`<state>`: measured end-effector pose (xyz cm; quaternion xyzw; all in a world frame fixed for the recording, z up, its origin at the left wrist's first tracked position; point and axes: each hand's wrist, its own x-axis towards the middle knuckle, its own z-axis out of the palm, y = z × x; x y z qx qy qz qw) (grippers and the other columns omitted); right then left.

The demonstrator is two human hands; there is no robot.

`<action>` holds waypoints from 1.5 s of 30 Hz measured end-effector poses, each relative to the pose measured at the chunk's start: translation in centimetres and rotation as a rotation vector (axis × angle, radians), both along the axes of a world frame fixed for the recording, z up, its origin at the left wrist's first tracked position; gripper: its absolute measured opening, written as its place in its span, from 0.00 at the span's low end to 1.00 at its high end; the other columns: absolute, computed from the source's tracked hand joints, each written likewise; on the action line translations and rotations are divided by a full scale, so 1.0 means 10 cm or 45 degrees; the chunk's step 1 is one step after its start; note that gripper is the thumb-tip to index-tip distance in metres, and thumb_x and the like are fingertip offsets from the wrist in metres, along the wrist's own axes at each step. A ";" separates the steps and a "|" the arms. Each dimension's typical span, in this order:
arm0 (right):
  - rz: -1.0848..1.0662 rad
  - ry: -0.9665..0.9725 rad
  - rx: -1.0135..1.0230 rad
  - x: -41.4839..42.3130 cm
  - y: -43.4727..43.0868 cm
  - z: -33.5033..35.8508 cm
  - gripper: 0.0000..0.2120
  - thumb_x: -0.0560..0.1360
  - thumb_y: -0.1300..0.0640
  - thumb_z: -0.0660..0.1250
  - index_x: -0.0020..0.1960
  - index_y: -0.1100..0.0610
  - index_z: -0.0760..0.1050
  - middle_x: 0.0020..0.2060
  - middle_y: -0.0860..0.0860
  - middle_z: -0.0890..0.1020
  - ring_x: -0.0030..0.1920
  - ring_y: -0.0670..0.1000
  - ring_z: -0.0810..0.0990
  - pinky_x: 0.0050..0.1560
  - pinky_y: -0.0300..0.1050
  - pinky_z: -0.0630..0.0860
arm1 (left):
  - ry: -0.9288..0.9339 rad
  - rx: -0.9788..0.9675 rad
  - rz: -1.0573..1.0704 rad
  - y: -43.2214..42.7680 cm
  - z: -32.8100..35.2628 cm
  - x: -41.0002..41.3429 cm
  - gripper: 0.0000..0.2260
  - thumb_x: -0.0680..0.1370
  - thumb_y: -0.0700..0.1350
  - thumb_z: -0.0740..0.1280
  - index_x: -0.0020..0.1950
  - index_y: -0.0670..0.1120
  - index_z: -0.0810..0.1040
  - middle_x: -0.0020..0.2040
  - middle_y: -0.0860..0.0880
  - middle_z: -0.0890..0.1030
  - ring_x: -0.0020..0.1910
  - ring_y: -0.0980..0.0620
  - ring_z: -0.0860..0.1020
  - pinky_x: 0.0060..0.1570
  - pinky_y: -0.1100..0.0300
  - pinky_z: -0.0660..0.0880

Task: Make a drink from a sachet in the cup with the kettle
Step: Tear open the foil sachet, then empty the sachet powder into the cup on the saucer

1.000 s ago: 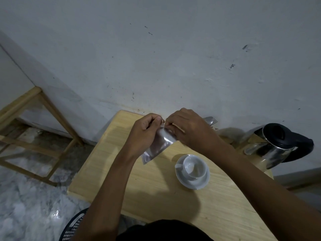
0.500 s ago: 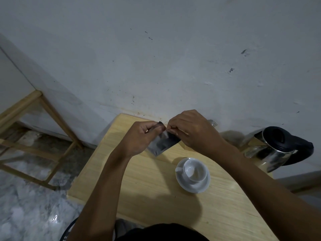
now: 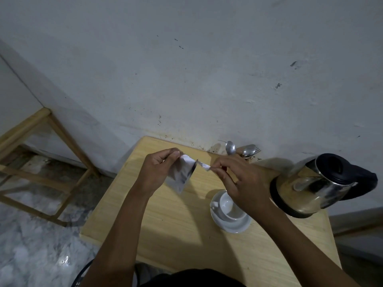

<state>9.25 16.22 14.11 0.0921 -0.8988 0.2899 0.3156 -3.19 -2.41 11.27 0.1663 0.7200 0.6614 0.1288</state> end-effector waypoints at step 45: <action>-0.410 -0.574 -1.134 0.69 0.20 -1.00 0.06 0.78 0.62 0.67 0.49 0.54 0.81 0.43 0.49 0.85 0.44 0.45 0.83 0.44 0.35 0.78 | -0.309 -0.141 -0.218 0.71 -0.55 0.72 0.07 0.77 0.45 0.67 0.50 0.46 0.84 0.45 0.49 0.86 0.41 0.62 0.81 0.41 0.68 0.76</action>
